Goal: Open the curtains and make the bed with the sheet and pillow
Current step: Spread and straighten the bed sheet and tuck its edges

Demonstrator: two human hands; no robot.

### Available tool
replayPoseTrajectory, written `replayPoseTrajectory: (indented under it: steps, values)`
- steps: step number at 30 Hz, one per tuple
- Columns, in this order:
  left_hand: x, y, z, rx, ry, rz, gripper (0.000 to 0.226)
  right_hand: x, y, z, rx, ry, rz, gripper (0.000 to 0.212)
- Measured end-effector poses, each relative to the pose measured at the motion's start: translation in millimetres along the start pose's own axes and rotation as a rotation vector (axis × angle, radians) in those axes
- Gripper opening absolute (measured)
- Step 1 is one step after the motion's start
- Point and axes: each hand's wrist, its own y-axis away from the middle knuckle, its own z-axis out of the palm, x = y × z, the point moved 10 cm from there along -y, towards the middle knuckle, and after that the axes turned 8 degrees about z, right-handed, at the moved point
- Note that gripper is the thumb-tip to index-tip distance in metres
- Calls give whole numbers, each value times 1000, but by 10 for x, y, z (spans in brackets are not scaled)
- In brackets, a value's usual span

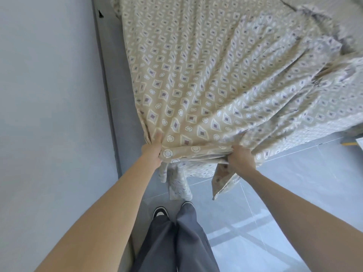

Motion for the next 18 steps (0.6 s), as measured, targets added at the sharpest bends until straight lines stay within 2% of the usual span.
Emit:
replayPoseTrajectory:
  steps: [2, 5, 7, 10, 12, 14, 16, 18]
  values:
    - [45, 25, 19, -8, -18, 32, 68, 40, 94, 37, -88, 32, 27, 26]
    - [105, 110, 34, -63, -17, 47, 60, 78, 267, 148, -235, -78, 73, 26]
    - [103, 181, -10, -67, -137, 60, 60, 76, 498, 329, -368, -194, 110, 35]
    - [103, 234, -220, 31, -430, 103, 40, -17, 811, 529, -458, -395, 157, 48]
    - [67, 240, -354, 72, -510, 91, 37, -134, 923, 620, -527, -436, 125, 49]
    - [11, 257, -480, 90, -447, 32, 36, -273, 1040, 719, -640, -376, 26, 31]
    - [-67, 257, -528, 78, -299, -30, 40, -358, 1135, 789, -717, -282, -66, 39]
    - [-113, 244, -461, 32, -71, -41, 44, -353, 1170, 852, -682, 40, -189, 53]
